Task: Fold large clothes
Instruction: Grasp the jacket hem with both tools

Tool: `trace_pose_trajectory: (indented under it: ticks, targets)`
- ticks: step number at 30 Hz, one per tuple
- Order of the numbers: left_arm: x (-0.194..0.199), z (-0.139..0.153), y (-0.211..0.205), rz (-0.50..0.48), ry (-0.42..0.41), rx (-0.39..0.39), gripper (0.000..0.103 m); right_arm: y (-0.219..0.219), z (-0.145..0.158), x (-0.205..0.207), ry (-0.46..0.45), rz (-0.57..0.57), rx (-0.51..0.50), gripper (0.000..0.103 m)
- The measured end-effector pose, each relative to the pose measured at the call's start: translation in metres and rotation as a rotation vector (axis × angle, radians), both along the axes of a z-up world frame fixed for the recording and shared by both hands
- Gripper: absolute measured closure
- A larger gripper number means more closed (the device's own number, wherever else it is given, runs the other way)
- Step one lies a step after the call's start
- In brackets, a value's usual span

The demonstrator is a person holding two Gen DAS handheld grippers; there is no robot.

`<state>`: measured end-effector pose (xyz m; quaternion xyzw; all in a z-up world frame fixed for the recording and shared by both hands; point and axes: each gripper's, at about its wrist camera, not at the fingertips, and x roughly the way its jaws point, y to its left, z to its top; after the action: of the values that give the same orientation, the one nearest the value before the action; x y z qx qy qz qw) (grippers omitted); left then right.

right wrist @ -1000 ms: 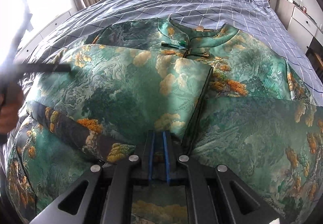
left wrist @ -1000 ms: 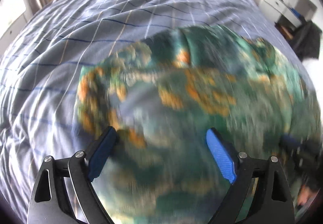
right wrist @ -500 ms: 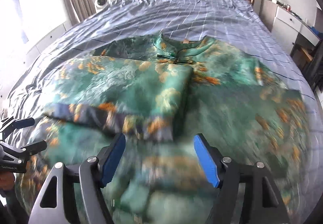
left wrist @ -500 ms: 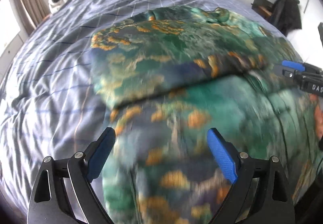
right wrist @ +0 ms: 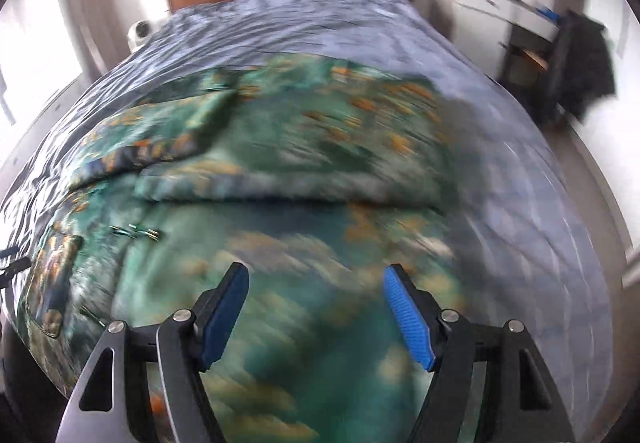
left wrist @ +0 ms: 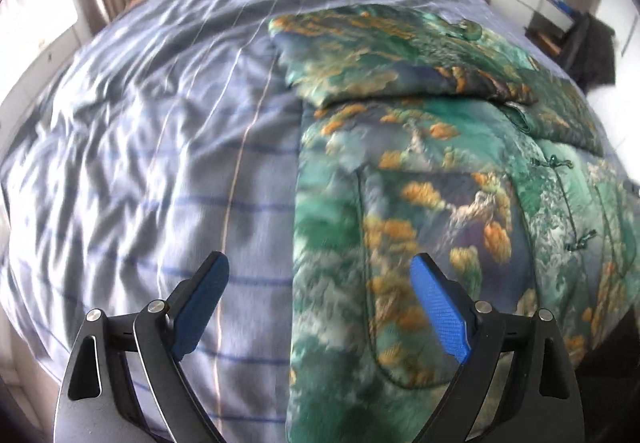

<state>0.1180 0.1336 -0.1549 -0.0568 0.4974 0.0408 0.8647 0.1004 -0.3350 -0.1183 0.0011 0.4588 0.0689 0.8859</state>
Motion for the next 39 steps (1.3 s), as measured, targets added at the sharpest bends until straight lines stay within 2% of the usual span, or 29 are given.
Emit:
trace_pose_trajectory:
  ticks: [7, 13, 19, 23, 25, 29, 32, 36, 38, 39]
  targets:
    - [-0.022, -0.012, 0.005, -0.003, 0.024, -0.057, 0.01, -0.066, -0.006, -0.034, 0.037, -0.152, 0.032, 0.031]
    - [-0.031, -0.015, 0.001, -0.04, 0.035, -0.067, 0.01, -0.081, -0.013, -0.048, 0.065, -0.183, 0.052, 0.031]
    - [-0.037, -0.019, -0.008, -0.095, 0.045, -0.064, 0.009, -0.08, -0.013, -0.055, 0.075, -0.15, 0.051, 0.031]
    - [-0.041, -0.029, -0.008, -0.099, 0.076, -0.111, 0.009, -0.088, -0.01, -0.058, 0.095, -0.109, 0.043, 0.03]
    - [-0.043, -0.032, -0.007, -0.09, 0.084, -0.14, 0.008, -0.094, -0.012, -0.063, 0.13, -0.077, 0.044, 0.027]
    - [-0.047, -0.035, -0.015, -0.114, 0.098, -0.166, 0.007, -0.1, -0.021, -0.079, 0.176, -0.004, 0.06, 0.027]
    - [-0.049, -0.038, -0.025, -0.15, 0.114, -0.158, 0.005, -0.1, -0.03, -0.085, 0.192, 0.031, 0.127, 0.027]
    - [-0.052, -0.04, -0.037, -0.193, 0.123, -0.095, 0.005, -0.093, -0.051, -0.078, 0.231, 0.052, 0.21, 0.026]
    - [-0.054, -0.039, -0.038, -0.194, 0.127, -0.094, 0.014, -0.088, -0.056, -0.074, 0.265, 0.065, 0.229, 0.025]
    - [-0.057, -0.037, -0.038, -0.199, 0.129, -0.095, 0.024, -0.086, -0.056, -0.073, 0.275, 0.07, 0.232, 0.025]
